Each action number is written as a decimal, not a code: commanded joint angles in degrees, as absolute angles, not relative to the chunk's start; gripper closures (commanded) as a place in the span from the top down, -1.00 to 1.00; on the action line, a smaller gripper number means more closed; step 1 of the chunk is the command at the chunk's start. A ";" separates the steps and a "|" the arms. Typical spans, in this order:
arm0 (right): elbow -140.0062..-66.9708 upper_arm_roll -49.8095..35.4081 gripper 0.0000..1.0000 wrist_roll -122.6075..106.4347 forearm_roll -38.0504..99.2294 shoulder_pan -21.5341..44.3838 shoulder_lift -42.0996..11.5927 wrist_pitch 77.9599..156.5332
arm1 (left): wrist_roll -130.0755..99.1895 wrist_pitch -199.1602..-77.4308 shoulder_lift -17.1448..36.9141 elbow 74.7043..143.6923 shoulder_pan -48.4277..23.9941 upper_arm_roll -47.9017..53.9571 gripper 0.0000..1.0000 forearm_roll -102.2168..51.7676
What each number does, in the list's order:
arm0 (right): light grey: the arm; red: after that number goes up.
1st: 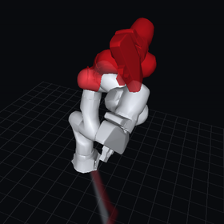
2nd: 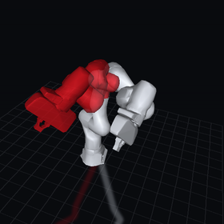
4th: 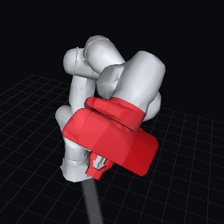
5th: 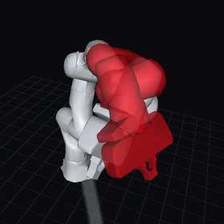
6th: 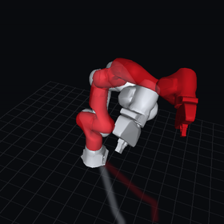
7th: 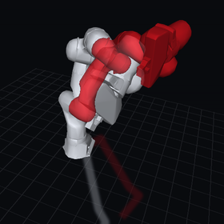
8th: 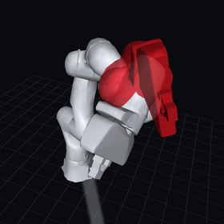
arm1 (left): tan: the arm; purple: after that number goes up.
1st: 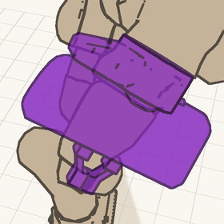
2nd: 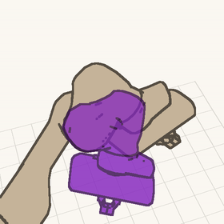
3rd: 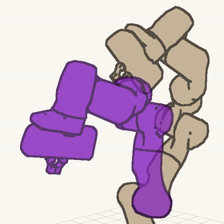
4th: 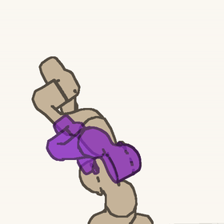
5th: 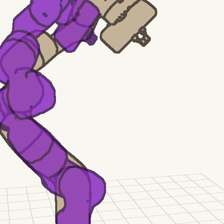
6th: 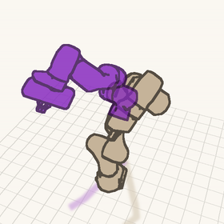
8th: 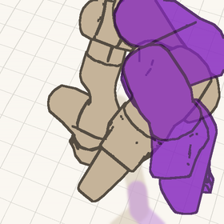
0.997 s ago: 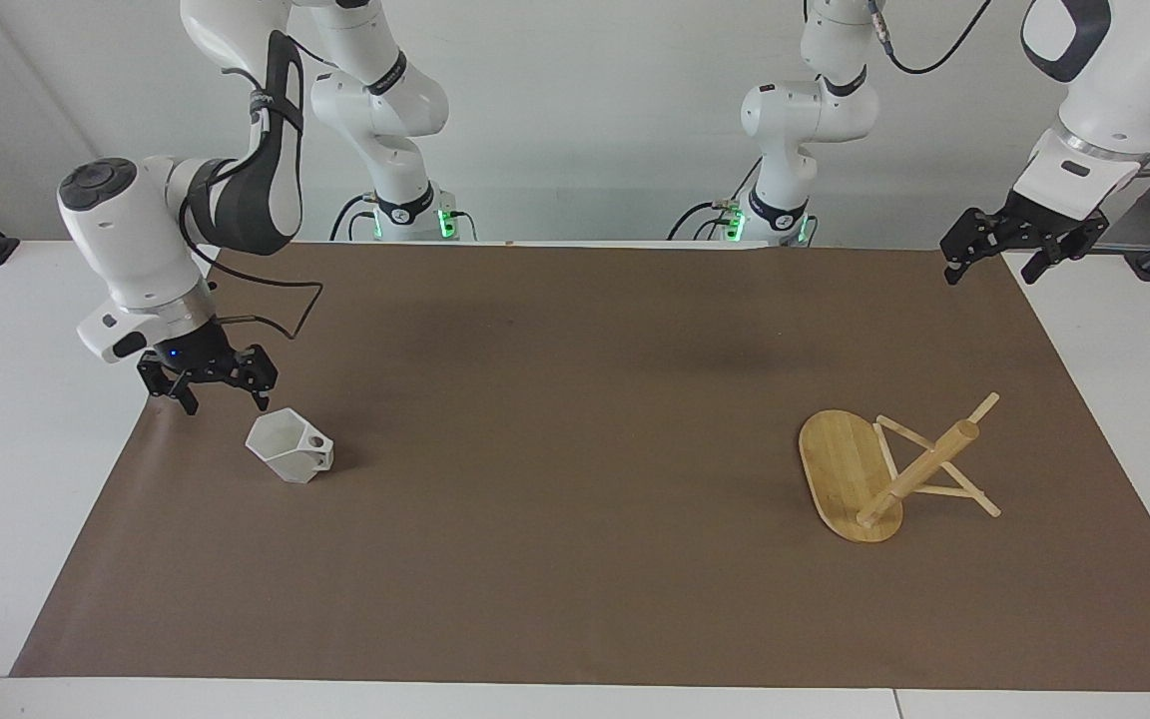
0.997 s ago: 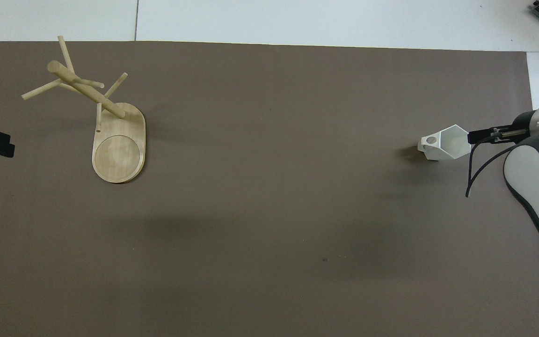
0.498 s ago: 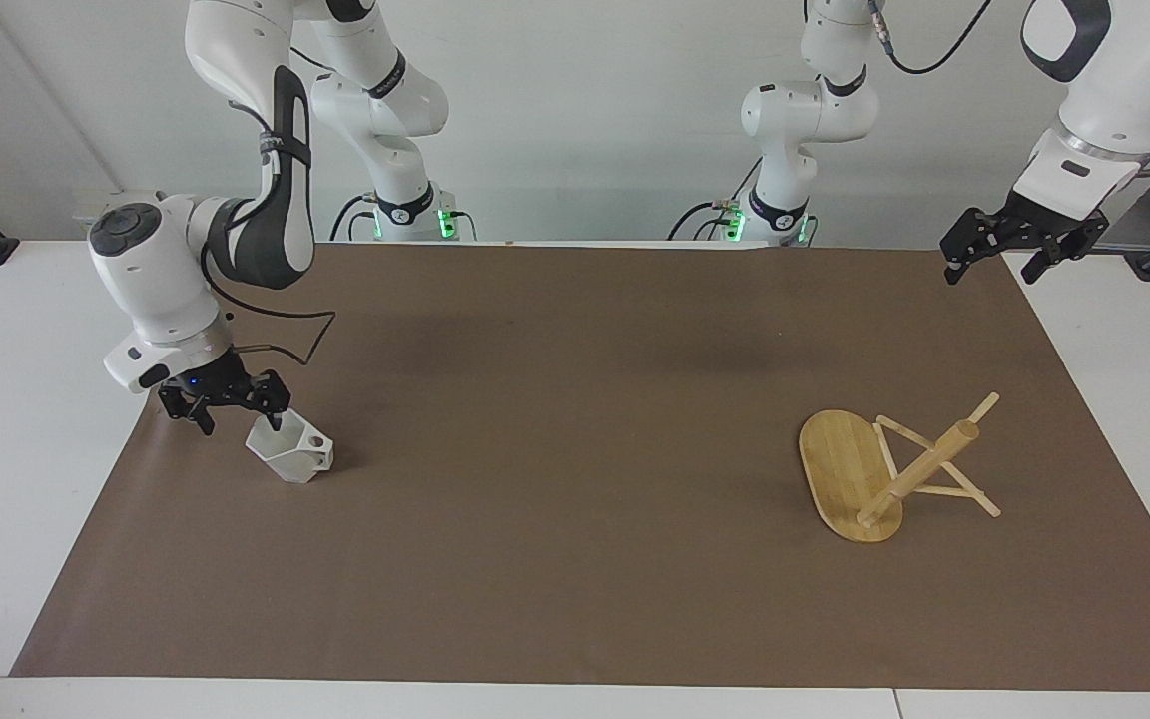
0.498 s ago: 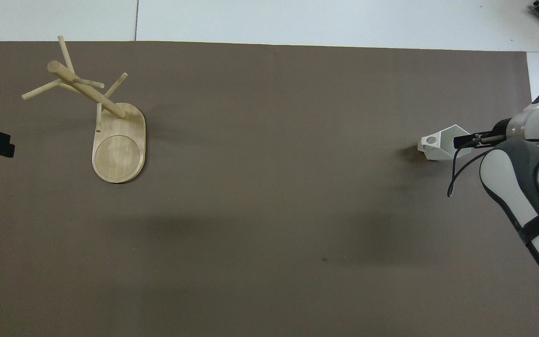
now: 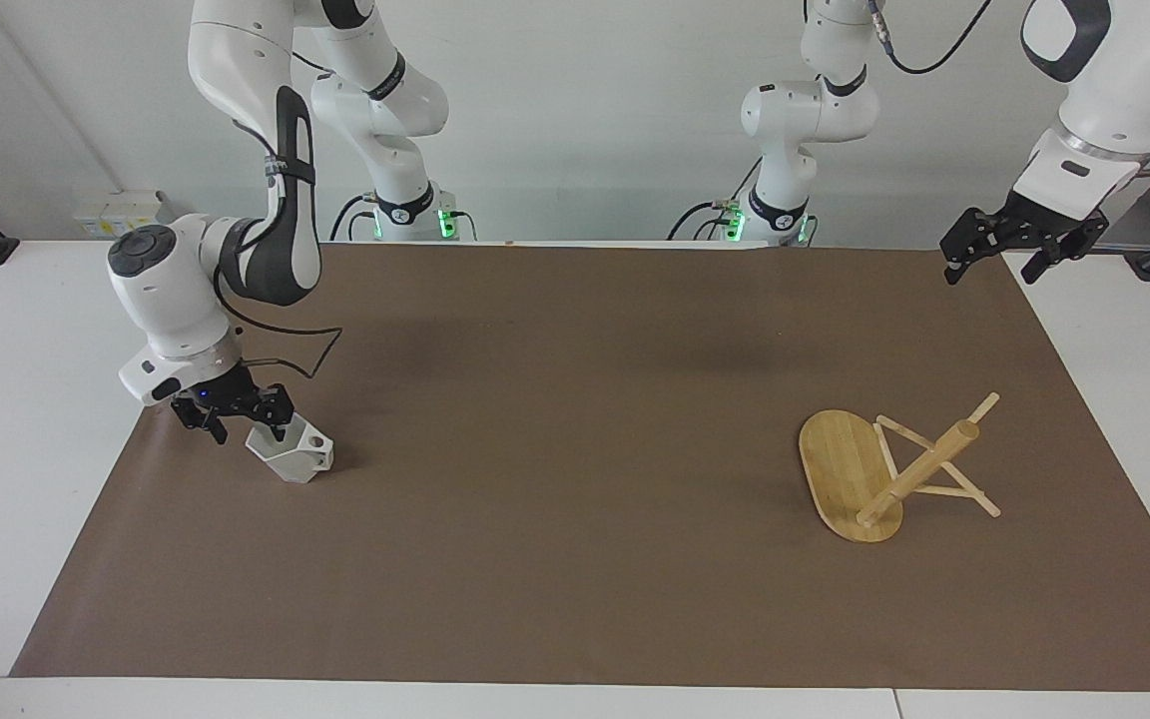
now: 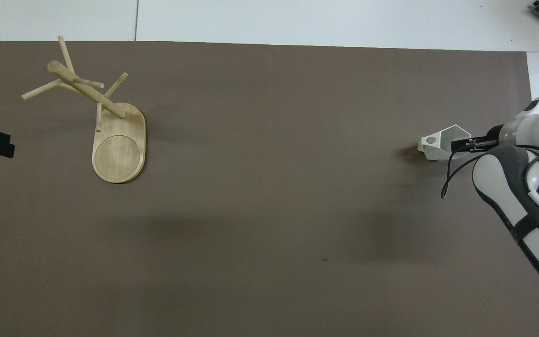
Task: Hang cup on rack
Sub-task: 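Reach the right gripper to the white cup and grasp its rim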
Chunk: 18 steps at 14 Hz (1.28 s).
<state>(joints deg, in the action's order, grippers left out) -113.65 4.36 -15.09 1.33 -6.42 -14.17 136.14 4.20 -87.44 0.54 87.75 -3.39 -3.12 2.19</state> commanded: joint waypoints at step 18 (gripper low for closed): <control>-110.13 3.17 -1.00 -10.90 4.81 -5.54 -13.36 128.87 | 4.22 -87.28 -1.05 89.56 -3.25 -3.08 1.00 2.46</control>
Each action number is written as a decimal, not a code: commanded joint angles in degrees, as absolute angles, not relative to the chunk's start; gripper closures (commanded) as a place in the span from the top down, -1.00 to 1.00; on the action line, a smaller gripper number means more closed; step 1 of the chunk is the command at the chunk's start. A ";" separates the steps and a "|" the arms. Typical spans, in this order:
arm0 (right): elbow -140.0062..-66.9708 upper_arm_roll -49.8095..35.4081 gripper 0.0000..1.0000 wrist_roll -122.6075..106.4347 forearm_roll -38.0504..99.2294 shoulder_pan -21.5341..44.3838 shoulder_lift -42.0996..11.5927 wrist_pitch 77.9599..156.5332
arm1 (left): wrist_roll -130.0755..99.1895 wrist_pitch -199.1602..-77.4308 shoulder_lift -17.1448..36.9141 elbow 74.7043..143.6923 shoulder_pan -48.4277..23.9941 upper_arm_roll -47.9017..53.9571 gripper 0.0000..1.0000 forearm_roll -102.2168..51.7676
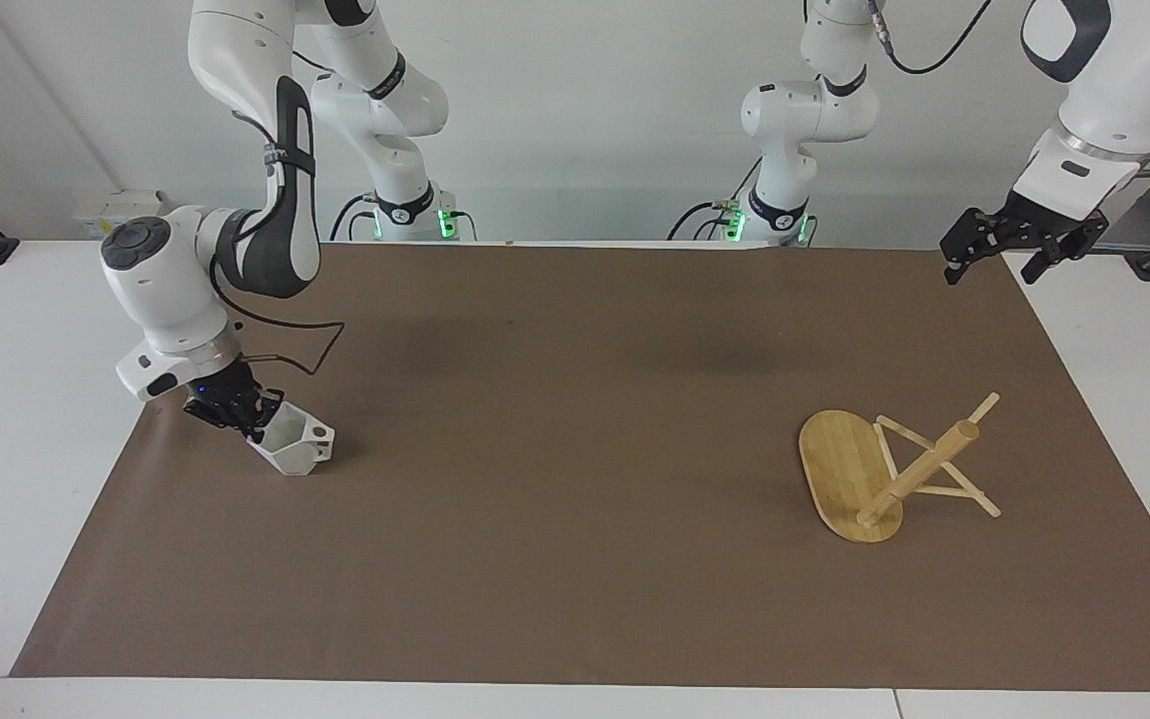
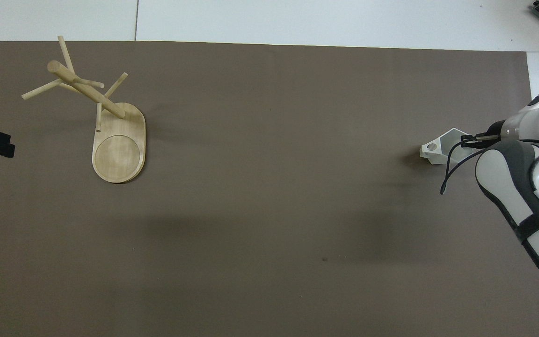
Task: Hang cup on rack
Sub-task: 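Lift the white cup with the right gripper toward the wooden rack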
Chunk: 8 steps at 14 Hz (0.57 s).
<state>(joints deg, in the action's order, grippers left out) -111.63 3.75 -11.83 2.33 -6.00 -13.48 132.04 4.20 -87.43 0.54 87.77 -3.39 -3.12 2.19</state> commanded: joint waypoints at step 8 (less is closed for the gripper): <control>-99.24 -4.47 -1.00 -11.08 30.47 -5.45 -13.18 117.69 | 4.22 -87.36 -1.05 89.56 -3.25 -3.08 1.00 2.46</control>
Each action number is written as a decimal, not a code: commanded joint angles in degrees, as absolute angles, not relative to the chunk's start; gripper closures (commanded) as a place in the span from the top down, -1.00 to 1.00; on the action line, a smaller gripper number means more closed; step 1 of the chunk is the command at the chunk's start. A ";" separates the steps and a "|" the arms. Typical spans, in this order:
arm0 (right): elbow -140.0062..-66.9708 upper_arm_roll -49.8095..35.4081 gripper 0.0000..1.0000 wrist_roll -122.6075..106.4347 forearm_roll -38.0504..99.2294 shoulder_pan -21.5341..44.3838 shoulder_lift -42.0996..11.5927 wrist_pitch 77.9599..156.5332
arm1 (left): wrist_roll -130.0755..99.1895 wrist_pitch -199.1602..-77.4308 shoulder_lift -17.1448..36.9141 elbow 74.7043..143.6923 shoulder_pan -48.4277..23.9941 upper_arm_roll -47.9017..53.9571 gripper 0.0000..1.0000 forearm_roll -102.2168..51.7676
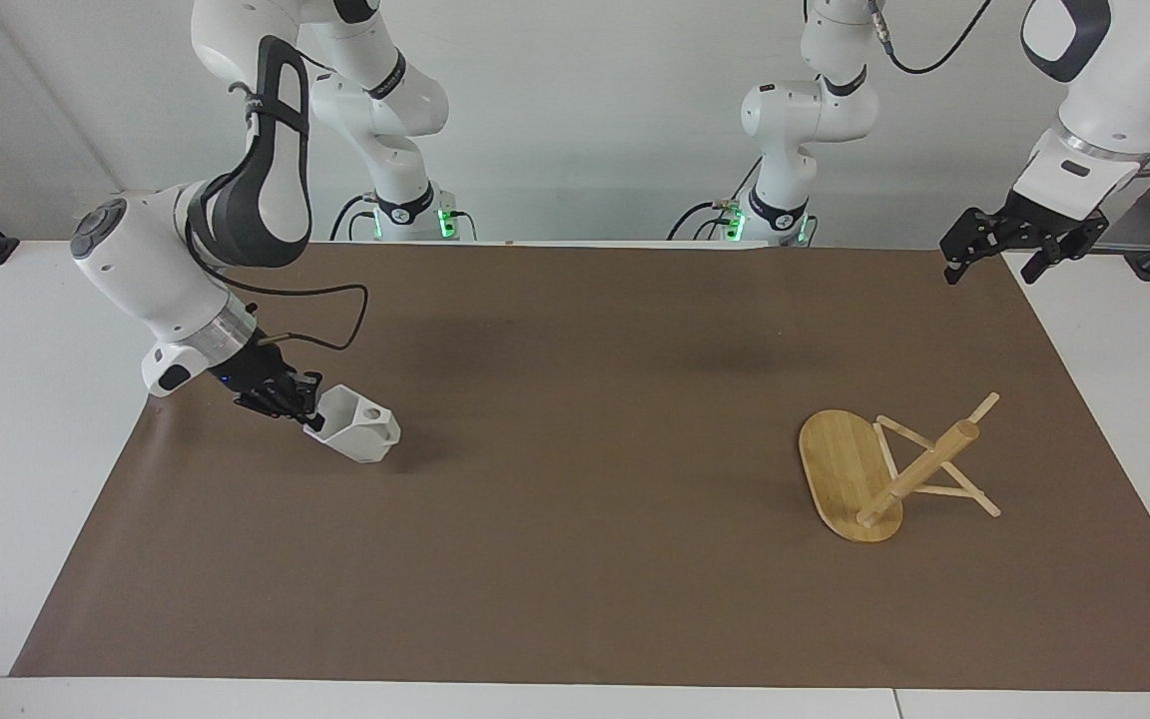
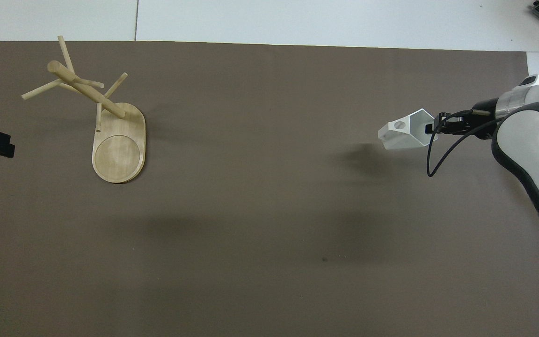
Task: Hang cup on rack
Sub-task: 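Lift the white cup with the right gripper toward the wooden rack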
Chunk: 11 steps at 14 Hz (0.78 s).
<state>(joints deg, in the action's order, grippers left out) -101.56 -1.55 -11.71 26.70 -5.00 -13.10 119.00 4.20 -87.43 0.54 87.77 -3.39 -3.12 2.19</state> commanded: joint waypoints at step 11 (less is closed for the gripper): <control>-96.68 -14.24 -1.00 -20.13 64.59 -0.98 -13.18 120.14 | 4.48 -87.72 -1.05 89.47 -2.21 -3.08 1.00 2.55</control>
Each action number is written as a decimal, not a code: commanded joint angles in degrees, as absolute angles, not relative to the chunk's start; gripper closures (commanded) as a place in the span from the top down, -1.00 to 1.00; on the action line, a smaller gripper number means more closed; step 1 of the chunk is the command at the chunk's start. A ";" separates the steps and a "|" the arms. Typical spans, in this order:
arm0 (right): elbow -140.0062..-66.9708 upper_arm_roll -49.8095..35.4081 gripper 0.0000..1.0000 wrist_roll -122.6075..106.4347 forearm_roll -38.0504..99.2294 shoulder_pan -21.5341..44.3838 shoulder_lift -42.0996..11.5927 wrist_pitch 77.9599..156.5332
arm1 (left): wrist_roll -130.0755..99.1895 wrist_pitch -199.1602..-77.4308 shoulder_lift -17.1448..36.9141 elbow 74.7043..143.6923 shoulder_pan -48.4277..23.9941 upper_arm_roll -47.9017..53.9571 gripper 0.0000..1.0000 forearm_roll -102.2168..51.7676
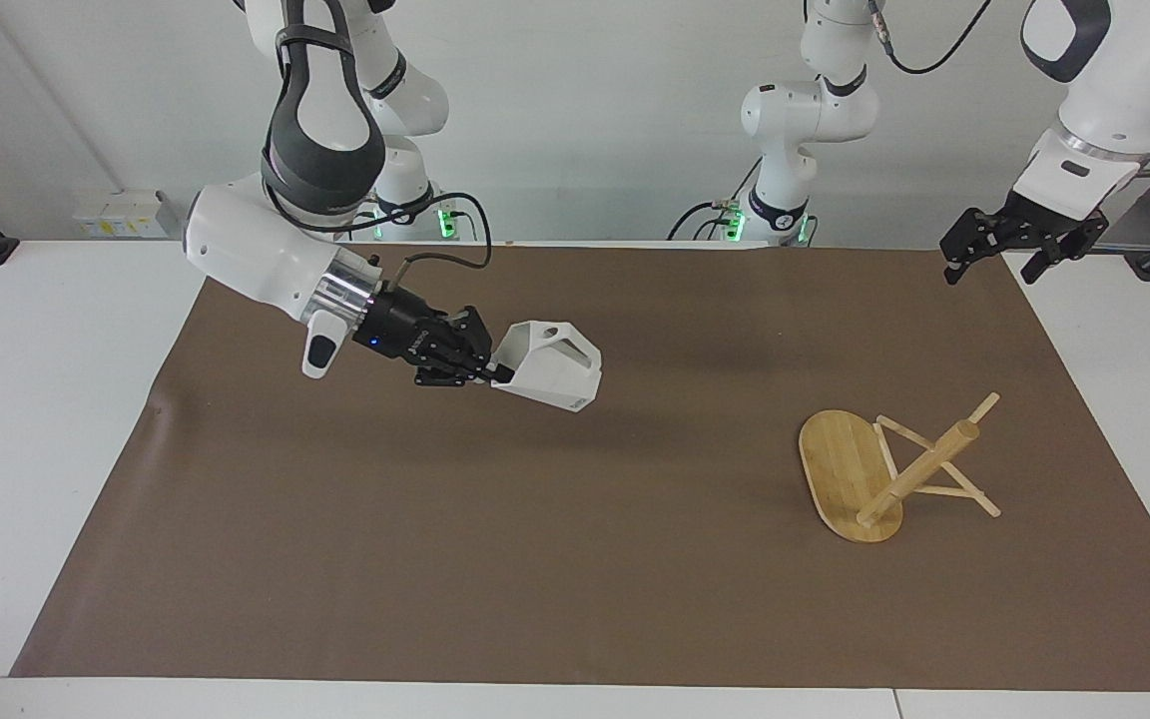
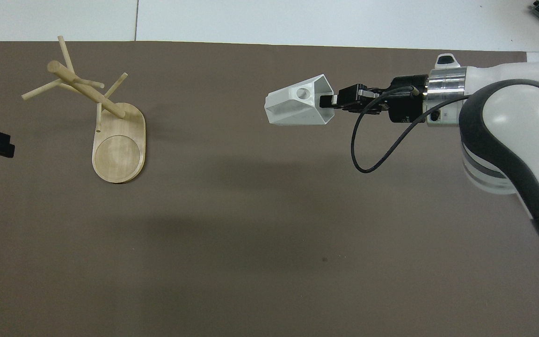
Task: Hang cup on rack
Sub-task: 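Lift the white cup with the right gripper toward the wooden rack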
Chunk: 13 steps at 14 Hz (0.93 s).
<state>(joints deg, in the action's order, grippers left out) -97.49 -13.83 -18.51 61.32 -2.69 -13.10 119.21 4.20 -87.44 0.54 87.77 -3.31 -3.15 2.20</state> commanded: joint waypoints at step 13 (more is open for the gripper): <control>-94.92 -14.15 -1.00 -2.73 65.39 16.34 -14.06 135.88 | -4.30 -91.05 -1.14 90.44 -2.90 -2.46 1.00 -2.55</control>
<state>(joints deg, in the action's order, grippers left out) -95.75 -14.14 -3.87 65.01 15.62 -13.44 135.10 -2.70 -89.23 0.51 88.04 -2.66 -2.31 -1.51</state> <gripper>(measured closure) 0.960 0.000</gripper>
